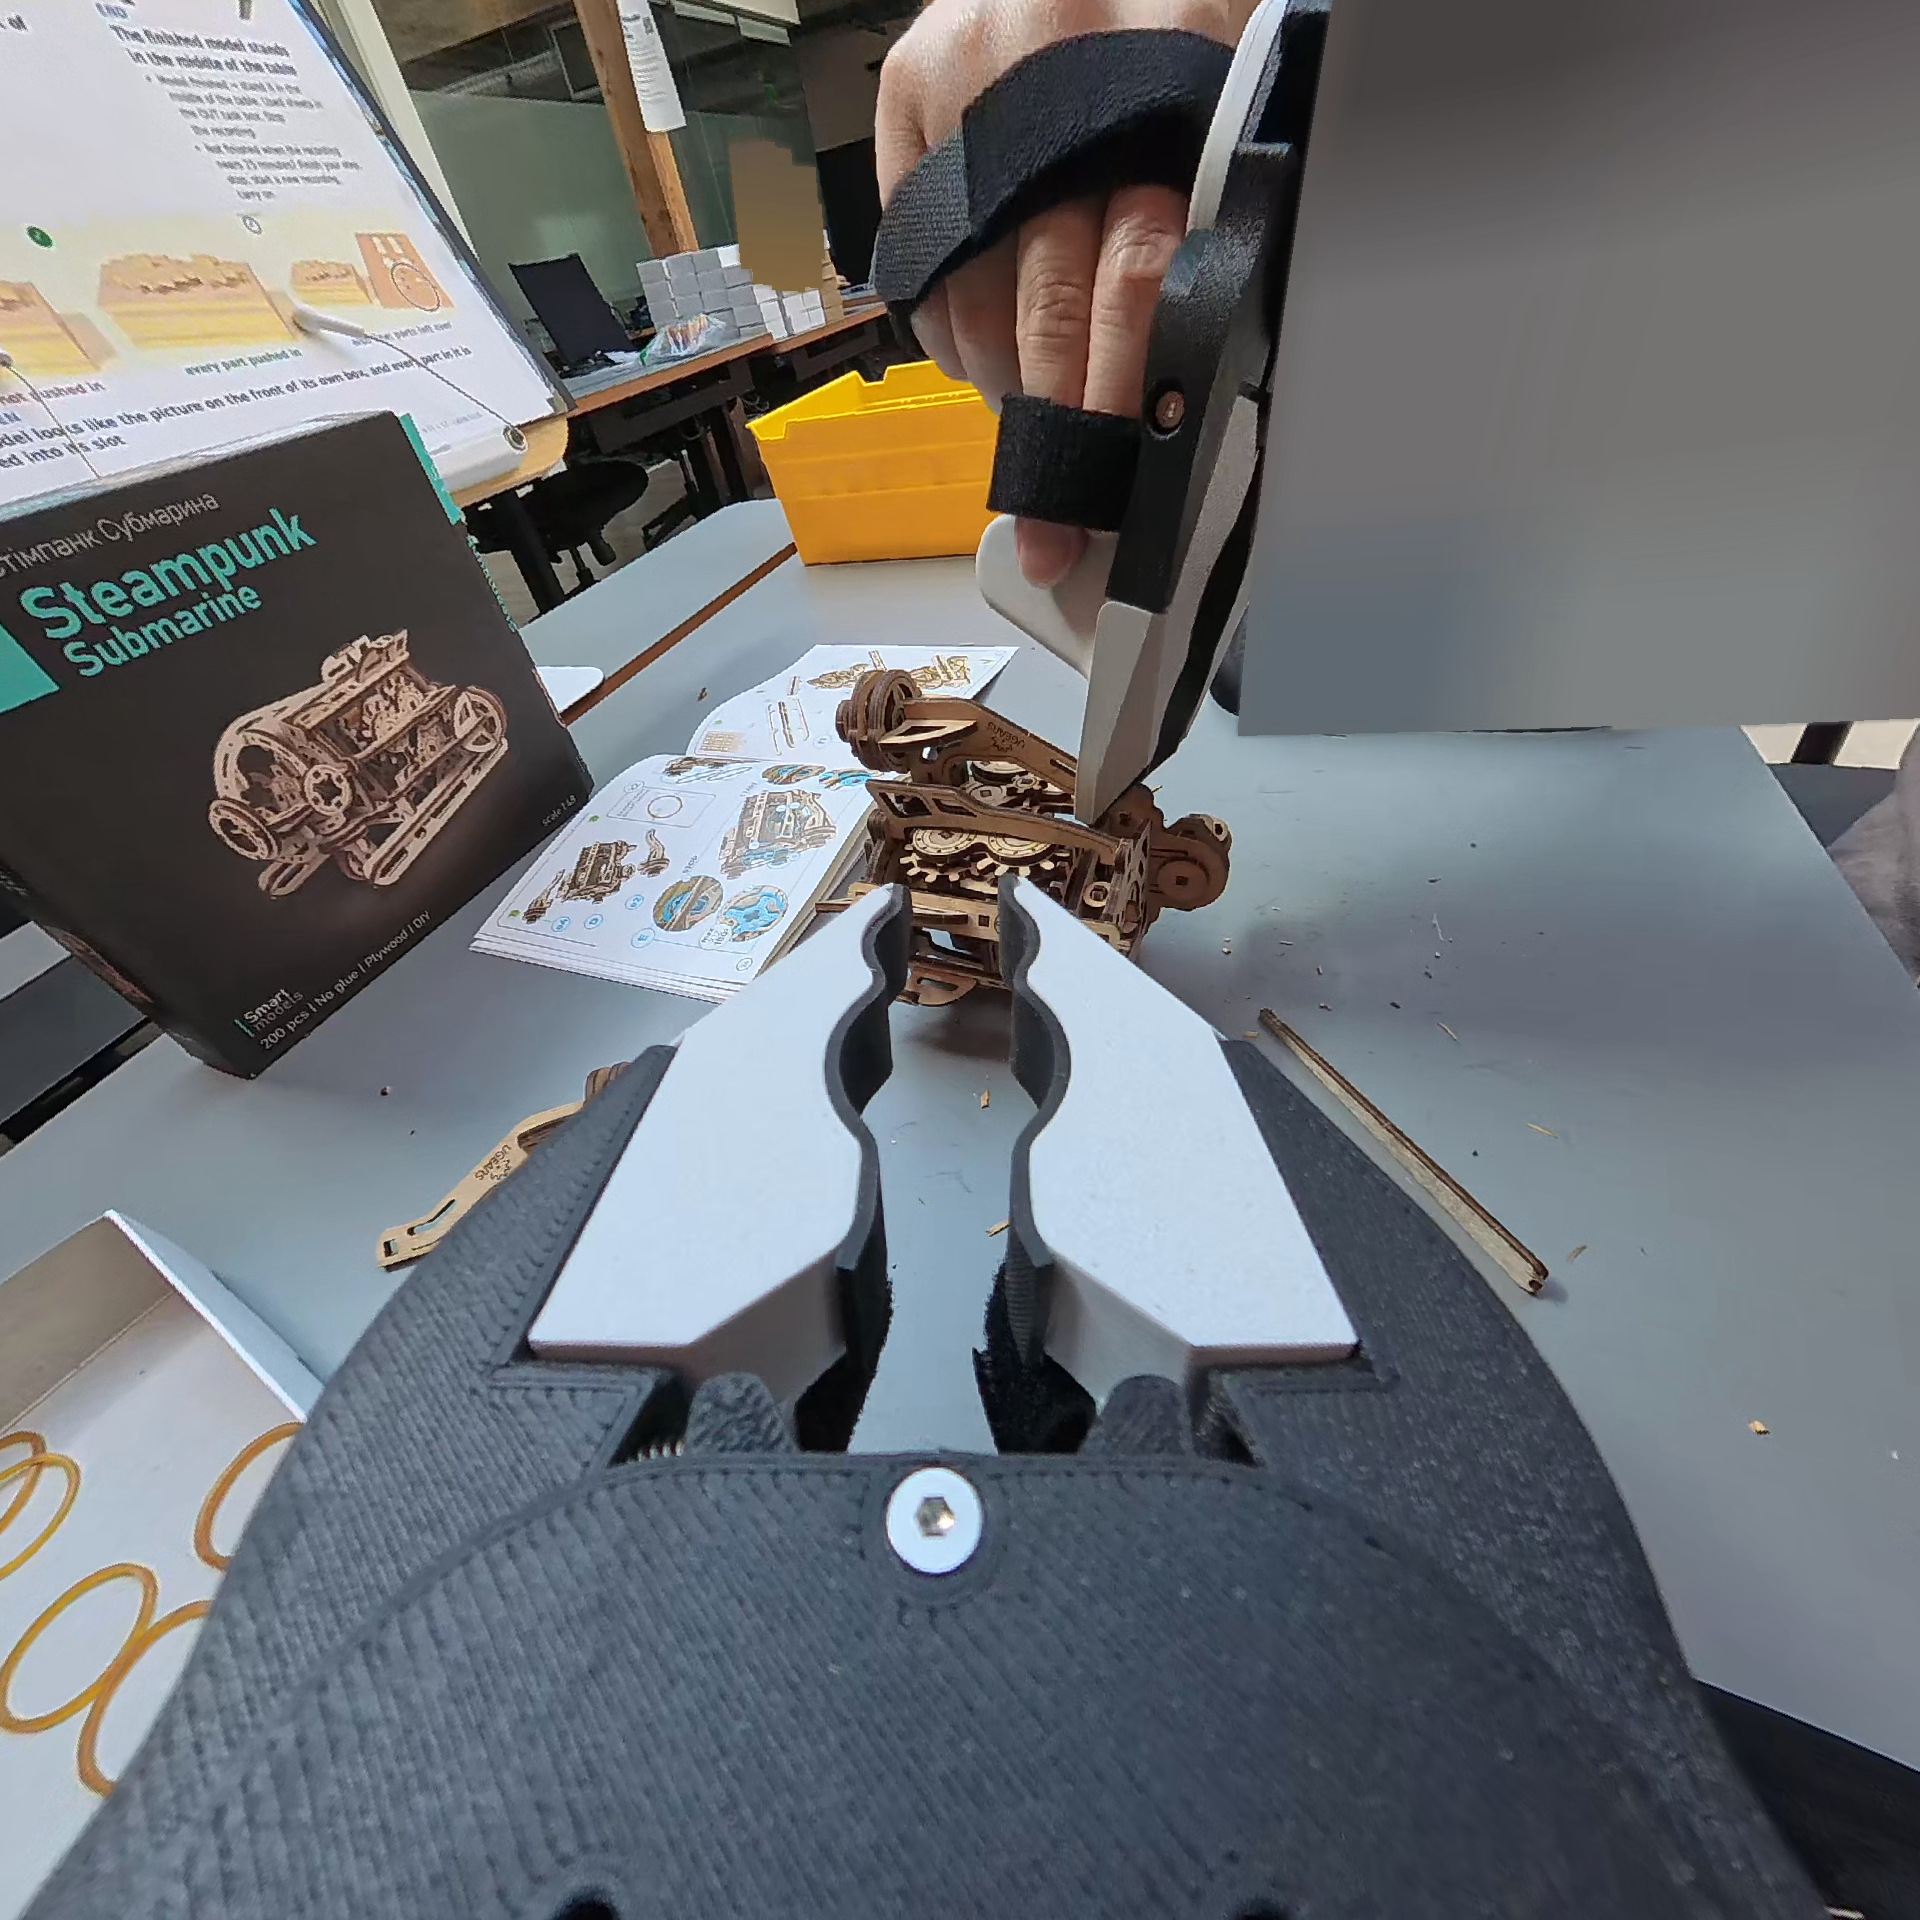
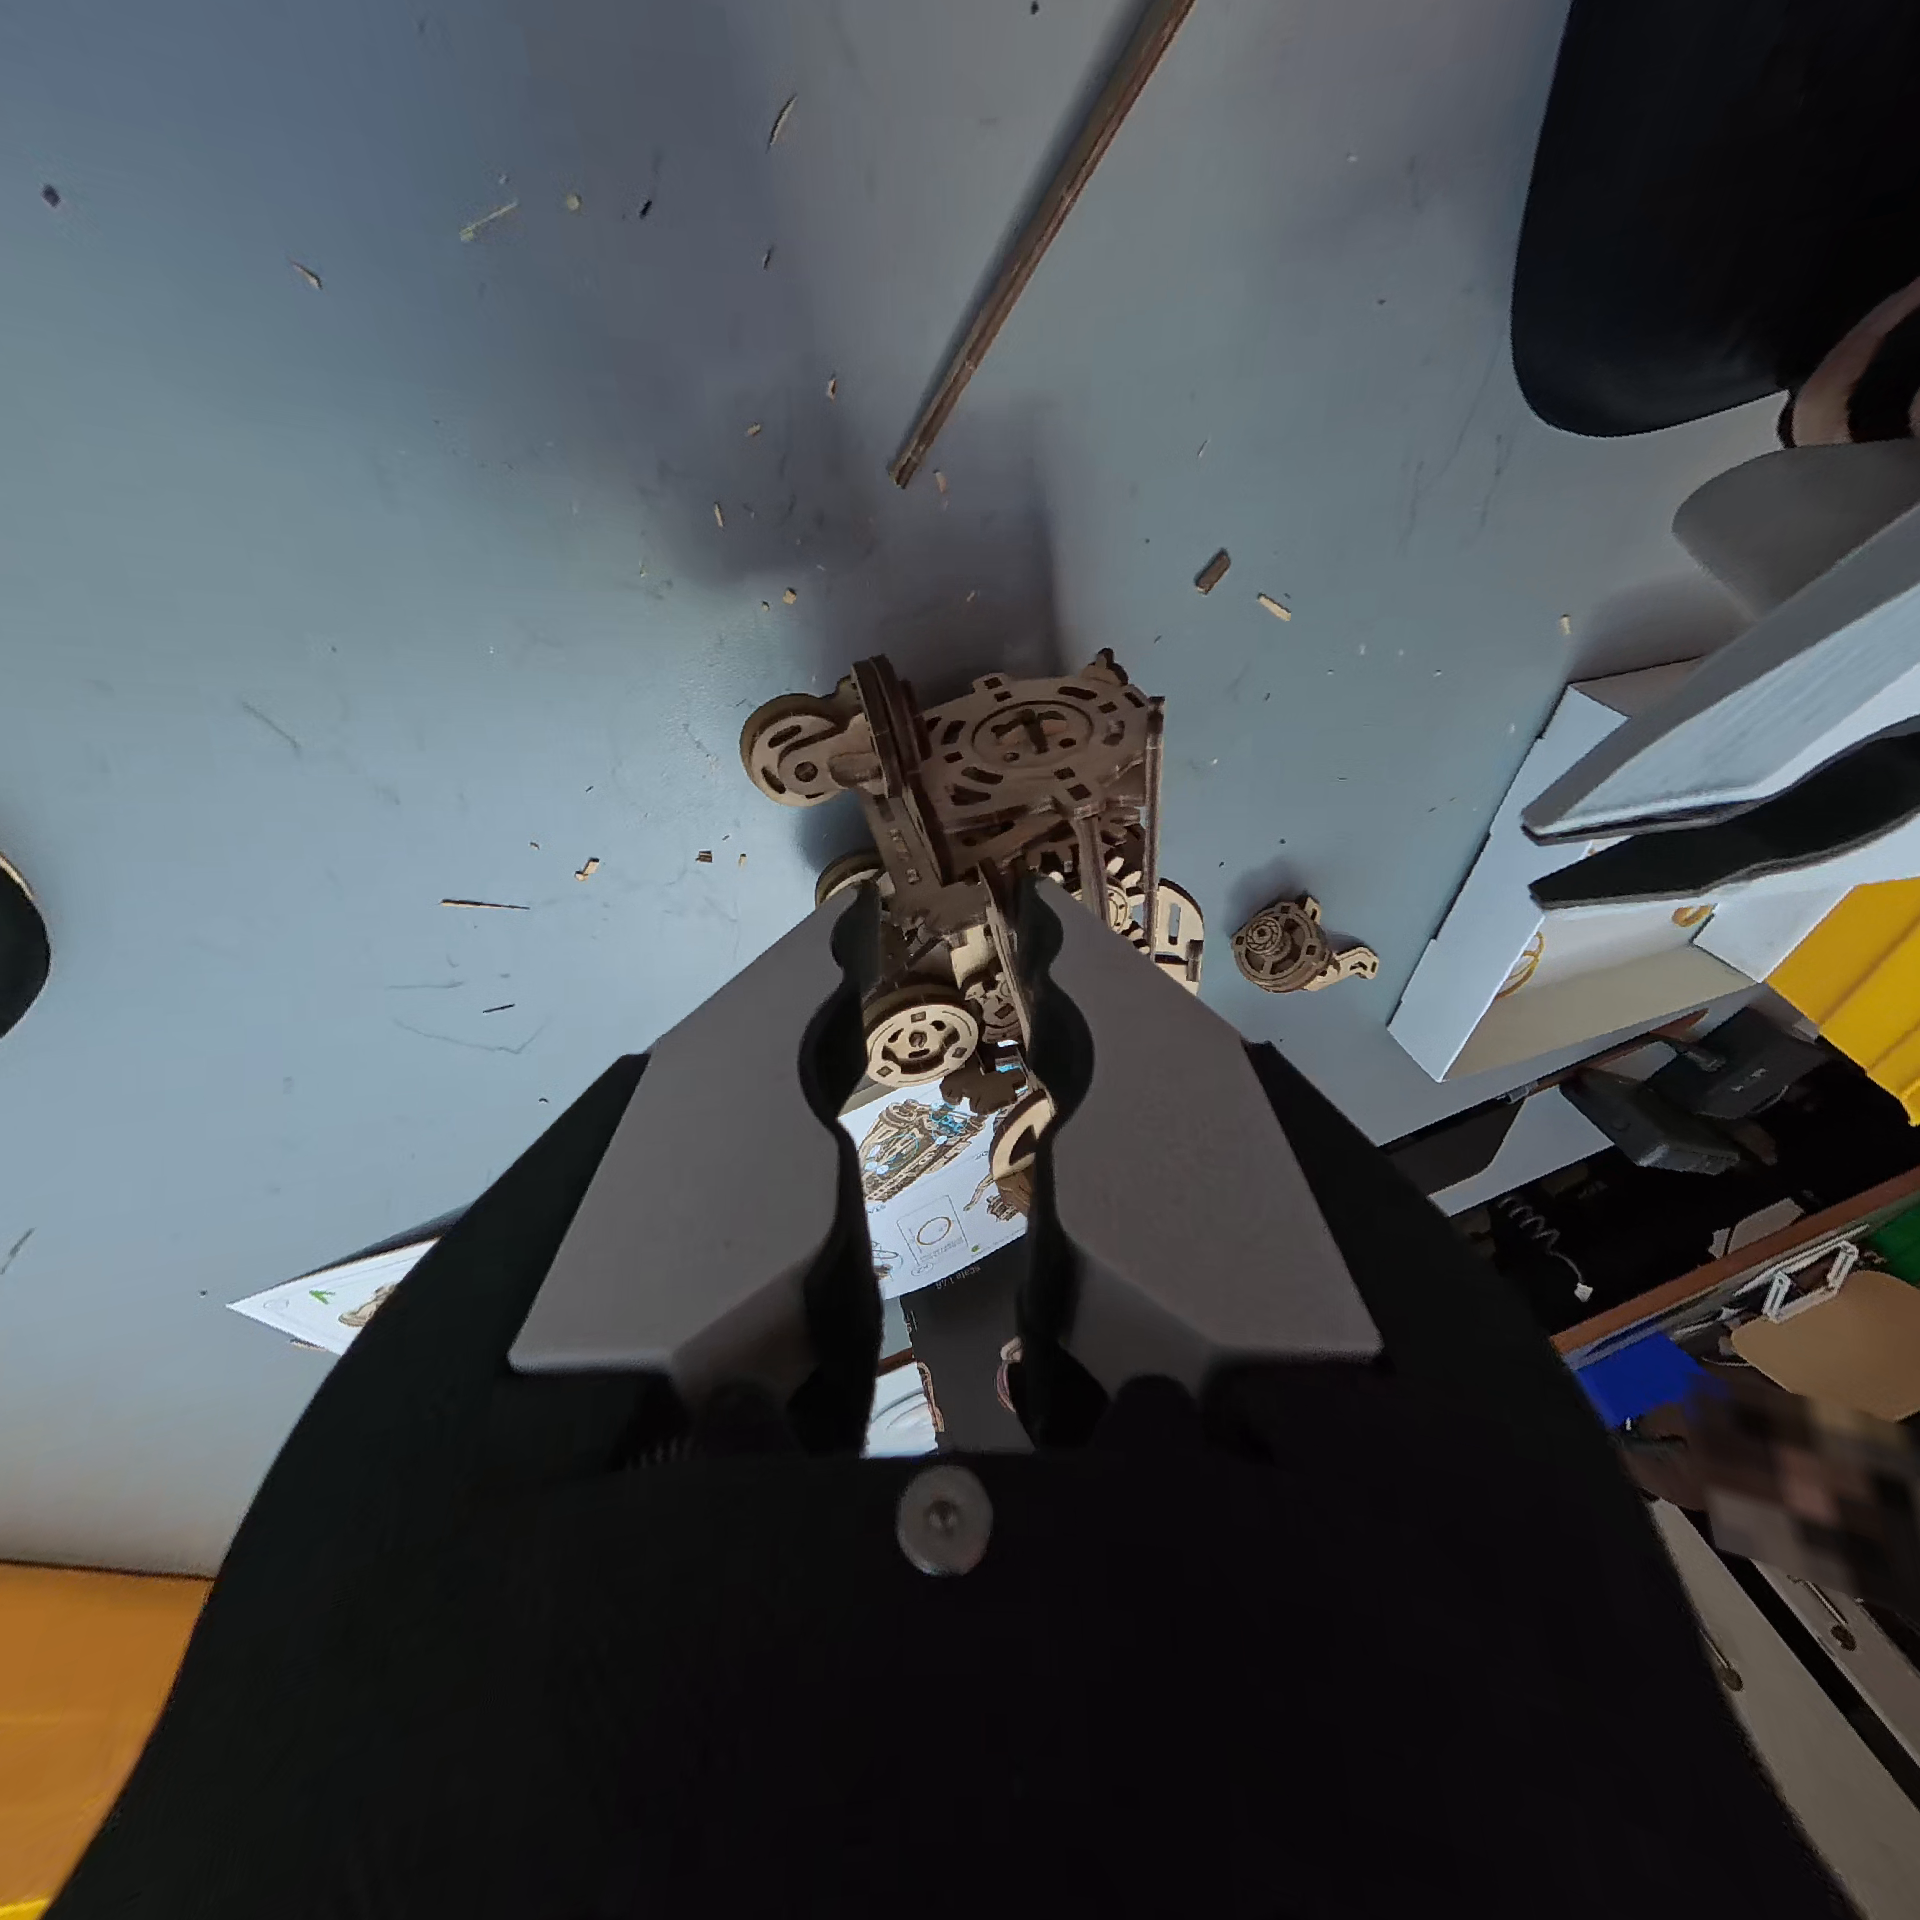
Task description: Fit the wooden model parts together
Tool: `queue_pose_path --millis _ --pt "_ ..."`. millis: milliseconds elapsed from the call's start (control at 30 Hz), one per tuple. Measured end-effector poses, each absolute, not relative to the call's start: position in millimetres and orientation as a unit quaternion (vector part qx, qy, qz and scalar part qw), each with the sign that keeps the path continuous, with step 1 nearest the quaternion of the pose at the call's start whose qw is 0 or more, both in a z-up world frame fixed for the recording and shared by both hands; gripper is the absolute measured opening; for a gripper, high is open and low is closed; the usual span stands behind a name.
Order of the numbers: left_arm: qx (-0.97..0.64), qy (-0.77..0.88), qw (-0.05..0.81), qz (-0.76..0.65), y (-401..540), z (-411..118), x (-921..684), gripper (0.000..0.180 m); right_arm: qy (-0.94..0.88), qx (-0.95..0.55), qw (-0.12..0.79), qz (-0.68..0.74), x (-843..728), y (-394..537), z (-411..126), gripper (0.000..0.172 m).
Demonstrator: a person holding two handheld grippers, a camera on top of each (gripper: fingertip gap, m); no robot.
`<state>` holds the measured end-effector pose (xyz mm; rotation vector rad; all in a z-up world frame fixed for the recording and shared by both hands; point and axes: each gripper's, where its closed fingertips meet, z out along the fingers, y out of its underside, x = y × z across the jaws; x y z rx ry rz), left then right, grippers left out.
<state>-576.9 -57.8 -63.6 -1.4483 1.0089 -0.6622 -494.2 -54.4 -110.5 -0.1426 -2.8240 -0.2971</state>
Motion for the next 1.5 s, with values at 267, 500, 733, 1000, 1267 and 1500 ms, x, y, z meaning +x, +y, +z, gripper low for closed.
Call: queue_pose_path --millis 267,500,733,1000,1267,1500 --pt "-0.62 0.442 0.584 -0.283 -60 -66 -575 0.014 -0.989 -0.045 0.079 -0.113 -490 -54 -112 0.023" --pt "-0.619 0.446 0.58 -0.284 -61 -67 -574 0.014 -0.992 -0.052 0.057 -0.096 -487 -56 -114 0.023" --pt "-0.618 0.452 0.578 -0.282 -62 -69 -573 0.014 -0.996 -0.081 0.04 -0.028 -484 -65 -106 0.023" --pt "-0.618 0.454 0.575 -0.285 -63 -70 -572 0.013 -0.997 -0.07 0.034 -0.025 -482 -63 -109 0.025" --pt "-0.619 0.46 0.572 -0.279 -63 -72 -571 0.012 -0.998 -0.054 0.019 -0.025 -481 -63 -108 0.018" --pt "-0.62 0.457 0.573 -0.279 -62 -72 -573 0.012 -0.998 -0.037 0.012 -0.051 -478 -58 -109 0.026"
